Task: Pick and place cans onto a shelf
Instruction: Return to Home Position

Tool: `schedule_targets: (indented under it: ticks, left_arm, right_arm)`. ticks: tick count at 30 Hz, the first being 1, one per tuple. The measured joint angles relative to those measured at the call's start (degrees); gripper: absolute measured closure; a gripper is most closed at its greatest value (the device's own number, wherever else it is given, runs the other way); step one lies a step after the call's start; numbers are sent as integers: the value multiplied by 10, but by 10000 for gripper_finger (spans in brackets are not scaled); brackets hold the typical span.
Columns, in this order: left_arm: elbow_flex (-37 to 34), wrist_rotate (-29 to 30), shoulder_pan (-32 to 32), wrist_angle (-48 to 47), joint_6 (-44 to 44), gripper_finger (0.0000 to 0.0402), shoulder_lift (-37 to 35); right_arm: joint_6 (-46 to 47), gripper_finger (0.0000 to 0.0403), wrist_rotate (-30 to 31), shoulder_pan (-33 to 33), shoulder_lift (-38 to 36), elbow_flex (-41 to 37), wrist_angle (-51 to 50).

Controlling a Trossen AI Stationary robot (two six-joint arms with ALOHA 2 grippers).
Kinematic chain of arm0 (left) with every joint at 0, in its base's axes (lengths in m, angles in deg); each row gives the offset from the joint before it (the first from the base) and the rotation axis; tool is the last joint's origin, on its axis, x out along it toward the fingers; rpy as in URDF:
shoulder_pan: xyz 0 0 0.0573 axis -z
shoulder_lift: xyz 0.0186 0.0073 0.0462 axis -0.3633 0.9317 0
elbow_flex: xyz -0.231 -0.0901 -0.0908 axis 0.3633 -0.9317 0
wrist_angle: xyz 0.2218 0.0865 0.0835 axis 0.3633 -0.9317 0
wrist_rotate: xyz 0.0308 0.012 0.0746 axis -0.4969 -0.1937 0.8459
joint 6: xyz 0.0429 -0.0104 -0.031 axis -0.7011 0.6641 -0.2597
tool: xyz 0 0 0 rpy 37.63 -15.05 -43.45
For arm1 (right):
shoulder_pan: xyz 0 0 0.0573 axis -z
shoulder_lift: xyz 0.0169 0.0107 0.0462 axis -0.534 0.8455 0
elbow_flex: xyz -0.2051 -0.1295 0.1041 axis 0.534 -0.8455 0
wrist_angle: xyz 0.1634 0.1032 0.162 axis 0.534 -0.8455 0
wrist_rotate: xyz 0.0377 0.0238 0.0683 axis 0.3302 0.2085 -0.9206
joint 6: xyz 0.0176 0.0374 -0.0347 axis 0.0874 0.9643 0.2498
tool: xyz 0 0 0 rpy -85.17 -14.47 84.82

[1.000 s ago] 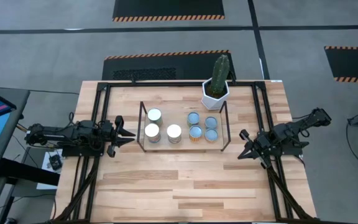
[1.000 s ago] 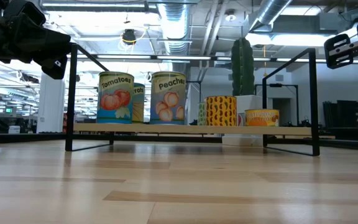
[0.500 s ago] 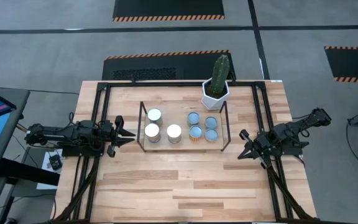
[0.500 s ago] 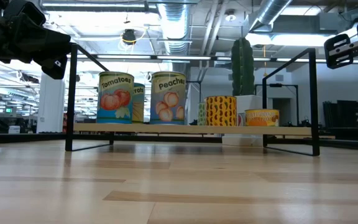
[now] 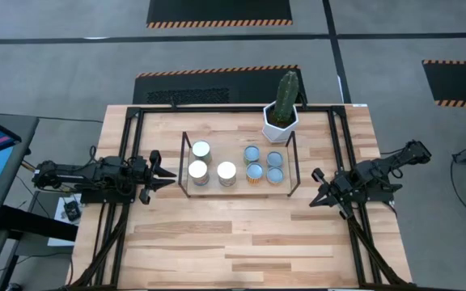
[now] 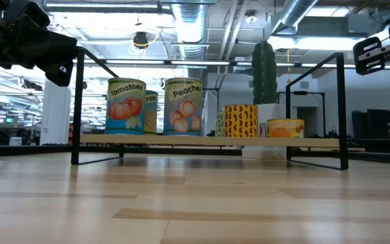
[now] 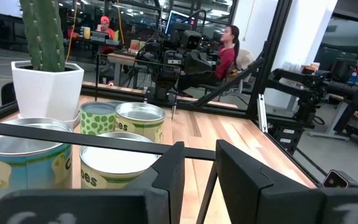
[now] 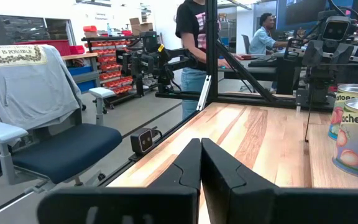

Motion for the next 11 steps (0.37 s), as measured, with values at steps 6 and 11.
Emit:
schedule_targets:
  ticks: [6,11]
  left_arm:
    - [0,0,0,0,0,320,0]
    - [0,0,0,0,0,320,0]
  right_arm:
    - [0,370,0,0,0,0,0]
    - [0,369,0,0,0,0,0]
